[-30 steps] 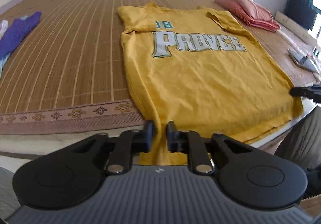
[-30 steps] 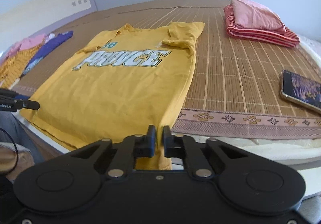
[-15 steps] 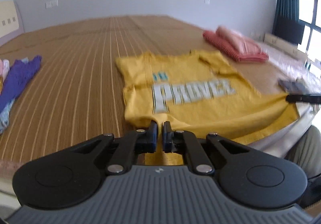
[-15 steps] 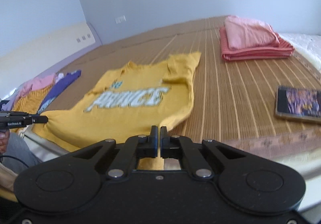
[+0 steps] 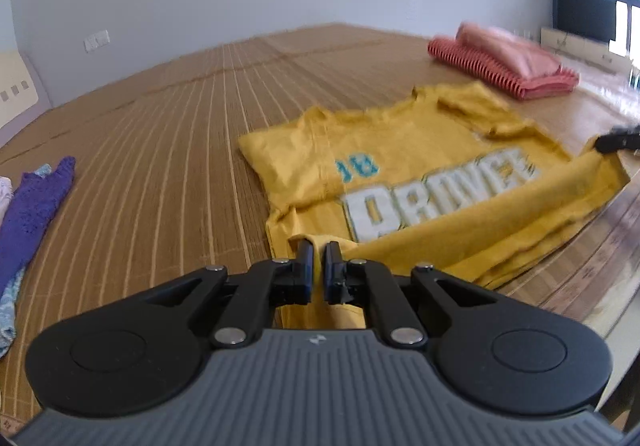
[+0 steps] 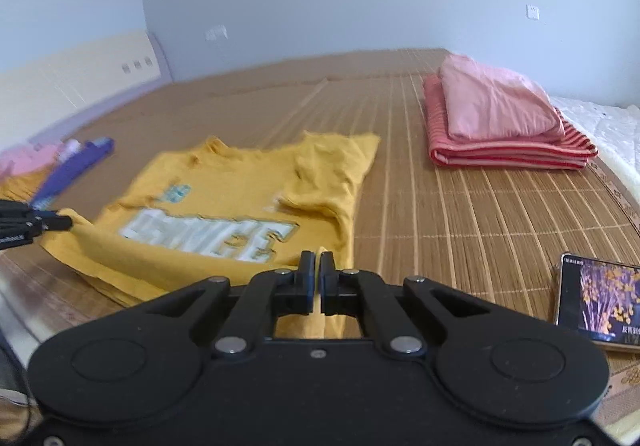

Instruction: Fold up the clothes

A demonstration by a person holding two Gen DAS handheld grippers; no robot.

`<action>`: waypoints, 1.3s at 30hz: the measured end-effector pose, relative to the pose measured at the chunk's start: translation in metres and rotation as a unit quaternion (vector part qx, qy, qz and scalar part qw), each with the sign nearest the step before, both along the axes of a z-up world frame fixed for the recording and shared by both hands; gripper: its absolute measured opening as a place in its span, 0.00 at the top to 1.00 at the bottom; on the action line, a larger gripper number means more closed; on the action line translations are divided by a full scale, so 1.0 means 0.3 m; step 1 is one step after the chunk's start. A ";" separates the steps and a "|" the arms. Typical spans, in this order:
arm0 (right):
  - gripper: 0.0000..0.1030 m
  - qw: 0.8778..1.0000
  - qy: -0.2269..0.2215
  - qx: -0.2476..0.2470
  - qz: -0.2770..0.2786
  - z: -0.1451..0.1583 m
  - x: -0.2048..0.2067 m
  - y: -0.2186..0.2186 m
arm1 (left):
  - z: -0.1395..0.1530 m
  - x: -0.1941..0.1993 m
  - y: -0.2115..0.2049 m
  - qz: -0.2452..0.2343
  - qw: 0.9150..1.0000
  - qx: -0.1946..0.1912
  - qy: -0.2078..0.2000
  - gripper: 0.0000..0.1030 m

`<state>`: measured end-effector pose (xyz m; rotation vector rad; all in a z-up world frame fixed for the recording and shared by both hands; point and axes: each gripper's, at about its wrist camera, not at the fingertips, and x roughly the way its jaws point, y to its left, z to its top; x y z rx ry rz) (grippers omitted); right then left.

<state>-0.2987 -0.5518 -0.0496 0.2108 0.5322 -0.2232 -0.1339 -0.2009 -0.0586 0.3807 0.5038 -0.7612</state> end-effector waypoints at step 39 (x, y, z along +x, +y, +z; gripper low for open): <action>0.57 0.990 0.094 -0.054 0.087 -0.095 0.228 0.113 | -0.072 0.056 -0.143 -0.043 0.999 0.027 0.011 0.63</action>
